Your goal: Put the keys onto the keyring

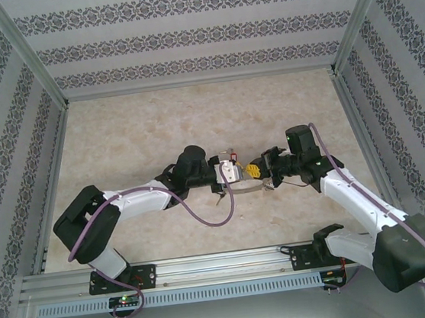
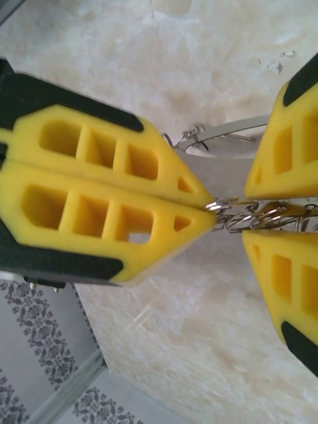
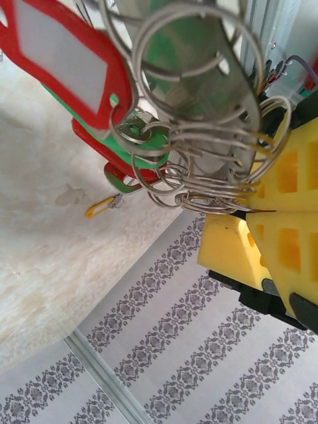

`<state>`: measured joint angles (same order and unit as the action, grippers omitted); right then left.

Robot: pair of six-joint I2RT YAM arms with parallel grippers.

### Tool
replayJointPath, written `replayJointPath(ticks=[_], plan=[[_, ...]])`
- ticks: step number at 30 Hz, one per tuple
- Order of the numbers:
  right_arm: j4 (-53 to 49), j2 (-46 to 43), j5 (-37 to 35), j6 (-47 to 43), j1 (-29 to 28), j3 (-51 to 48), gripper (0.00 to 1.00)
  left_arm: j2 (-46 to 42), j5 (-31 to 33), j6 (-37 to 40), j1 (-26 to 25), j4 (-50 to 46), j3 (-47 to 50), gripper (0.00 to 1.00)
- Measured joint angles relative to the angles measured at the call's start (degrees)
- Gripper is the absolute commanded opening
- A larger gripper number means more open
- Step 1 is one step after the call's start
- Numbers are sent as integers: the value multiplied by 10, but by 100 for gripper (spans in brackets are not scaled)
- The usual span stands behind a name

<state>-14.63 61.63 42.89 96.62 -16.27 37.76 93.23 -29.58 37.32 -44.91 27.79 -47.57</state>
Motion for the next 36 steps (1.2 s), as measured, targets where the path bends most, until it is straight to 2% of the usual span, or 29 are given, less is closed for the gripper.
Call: replayJointPath(ticks=[5,11,18,20,21,23,28,32,36], plan=[[9,-9,-12,14,-7,0,0,0,10,0,-2,19,2,16],[19,-9,-46,38,-28,-3,0,1,25,0,-9,27,10,0],[20,-10,-61,43,-38,-8,0,1,38,3,-13,52,29,0],[18,-10,-61,35,-38,-8,11,0,40,7,-14,64,36,0],[16,-10,-60,29,-38,-8,13,0,42,8,-15,69,39,0],[9,-10,-57,3,-33,-8,22,0,45,11,-18,76,45,0],[-24,-11,-46,-69,-16,-1,37,0,50,11,-19,83,60,0],[-63,-17,-42,-150,-2,10,36,0,53,11,-19,83,60,0],[-118,-31,-47,-302,18,47,37,0,54,10,-19,83,60,0]])
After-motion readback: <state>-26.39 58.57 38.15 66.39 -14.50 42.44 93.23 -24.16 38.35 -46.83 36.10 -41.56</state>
